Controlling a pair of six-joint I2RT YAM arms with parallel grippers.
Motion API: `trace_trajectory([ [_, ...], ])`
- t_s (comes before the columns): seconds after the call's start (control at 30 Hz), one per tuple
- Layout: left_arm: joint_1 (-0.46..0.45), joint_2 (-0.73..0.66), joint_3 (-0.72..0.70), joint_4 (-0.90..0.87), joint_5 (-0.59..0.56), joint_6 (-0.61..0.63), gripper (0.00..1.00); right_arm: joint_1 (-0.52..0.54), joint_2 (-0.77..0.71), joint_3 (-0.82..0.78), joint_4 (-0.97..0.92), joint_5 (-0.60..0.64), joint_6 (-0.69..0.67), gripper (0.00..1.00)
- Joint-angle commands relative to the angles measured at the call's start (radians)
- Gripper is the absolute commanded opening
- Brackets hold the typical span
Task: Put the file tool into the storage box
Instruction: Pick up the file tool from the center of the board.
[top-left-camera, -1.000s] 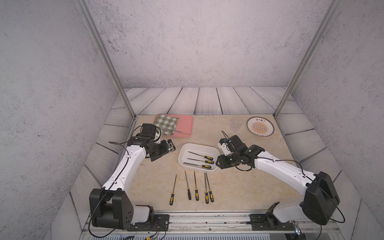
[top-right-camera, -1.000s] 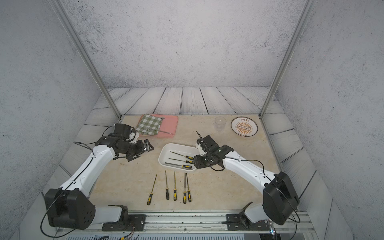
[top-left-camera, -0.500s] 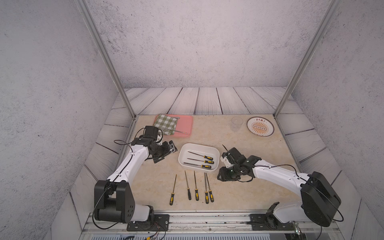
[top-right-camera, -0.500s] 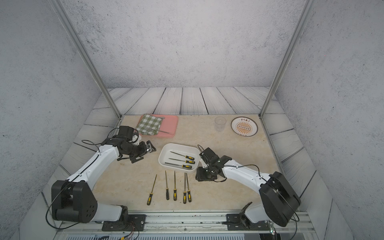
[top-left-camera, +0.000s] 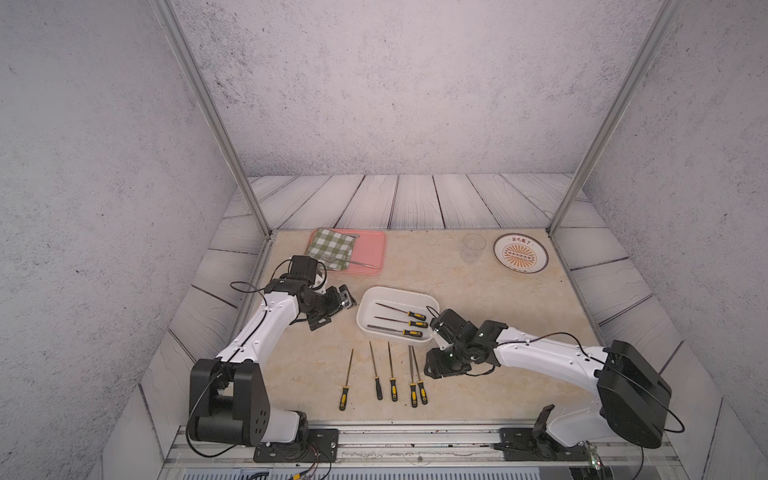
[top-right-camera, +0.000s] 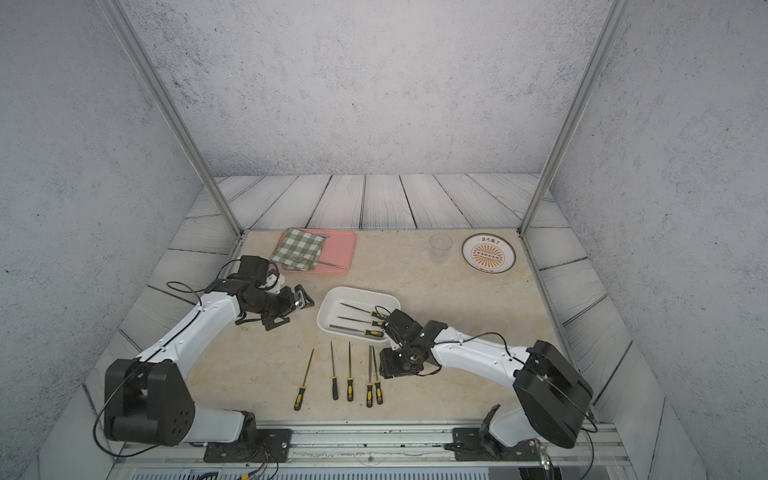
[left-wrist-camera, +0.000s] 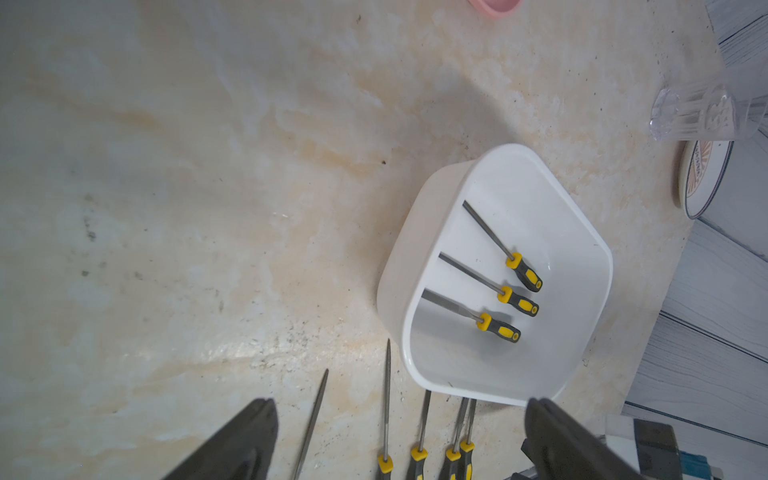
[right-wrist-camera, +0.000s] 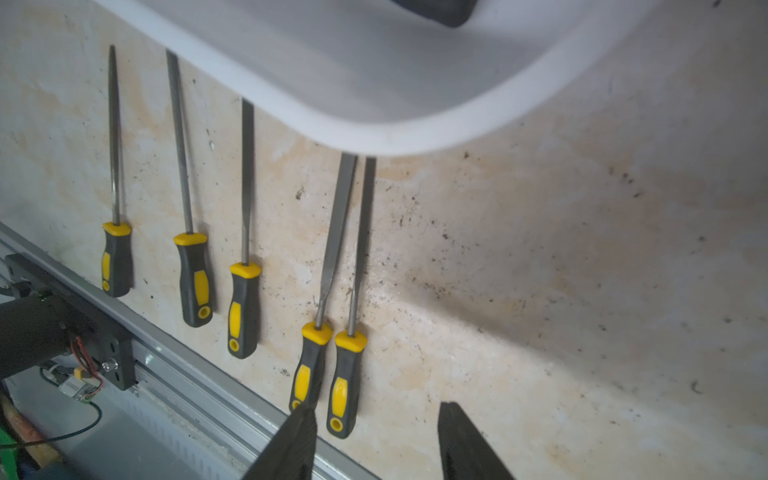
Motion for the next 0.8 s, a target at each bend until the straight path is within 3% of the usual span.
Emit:
trace_trajectory([
  [0.0,0.005,0.015,-0.005,0.001,0.025,-0.001,0.98,0.041,0.026,0.039,-0.039,0.038,0.019,0.53],
  [0.4,0.0,-0.006,-0.025,0.002,0.029,-0.012,0.98,0.131,0.168,0.114,-0.09,0.069,0.004,0.53],
  [0.77,-0.018,-0.02,-0.027,-0.001,0.028,-0.022,0.98,0.144,0.252,0.166,-0.157,0.115,-0.015,0.51],
])
